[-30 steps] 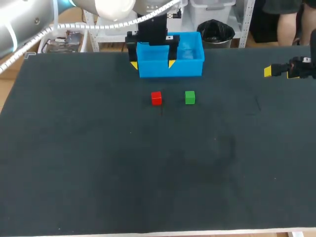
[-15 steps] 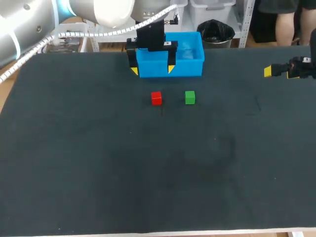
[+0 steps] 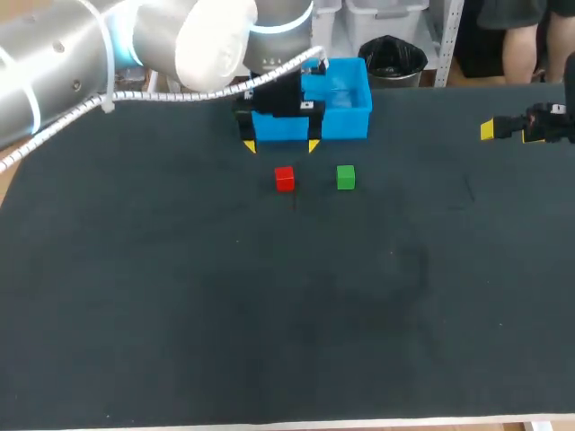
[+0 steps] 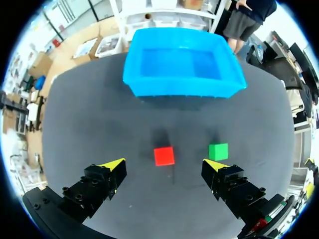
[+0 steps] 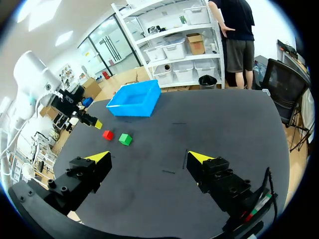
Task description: Use the left arm to pick the red cube and place it into the blue plastic box first, then use the right arm to grasp the green cube and put it into the same blue plastic box after the first action is fully finished.
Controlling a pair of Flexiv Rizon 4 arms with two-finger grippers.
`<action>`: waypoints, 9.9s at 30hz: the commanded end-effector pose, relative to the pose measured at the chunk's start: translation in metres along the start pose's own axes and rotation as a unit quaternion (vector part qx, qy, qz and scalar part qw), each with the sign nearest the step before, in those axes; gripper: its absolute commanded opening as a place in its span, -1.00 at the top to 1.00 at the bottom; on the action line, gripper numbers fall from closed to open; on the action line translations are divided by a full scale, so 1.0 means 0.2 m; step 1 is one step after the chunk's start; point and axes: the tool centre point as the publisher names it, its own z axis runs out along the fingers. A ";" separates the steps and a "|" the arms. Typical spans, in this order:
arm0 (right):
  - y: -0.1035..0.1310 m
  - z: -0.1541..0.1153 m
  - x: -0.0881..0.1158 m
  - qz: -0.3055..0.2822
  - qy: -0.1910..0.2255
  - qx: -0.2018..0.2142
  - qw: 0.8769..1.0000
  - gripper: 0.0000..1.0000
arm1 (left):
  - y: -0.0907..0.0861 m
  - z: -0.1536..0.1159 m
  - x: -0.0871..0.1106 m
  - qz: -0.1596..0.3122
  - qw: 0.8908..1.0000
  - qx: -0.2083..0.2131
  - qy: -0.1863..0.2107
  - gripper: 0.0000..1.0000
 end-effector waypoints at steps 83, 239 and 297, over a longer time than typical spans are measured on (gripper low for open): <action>0.00 0.00 0.00 0.000 0.000 0.001 1.000 -1.00 | 0.00 0.07 -0.01 -0.026 0.999 0.017 0.007 1.00; 0.00 0.00 0.00 0.000 0.000 0.001 1.000 -1.00 | 0.08 -0.33 -0.23 0.029 0.934 0.245 -0.259 -1.00; 0.00 0.00 0.00 0.000 0.000 0.001 1.000 -1.00 | 0.39 -0.26 0.31 0.384 0.841 0.332 -0.190 -1.00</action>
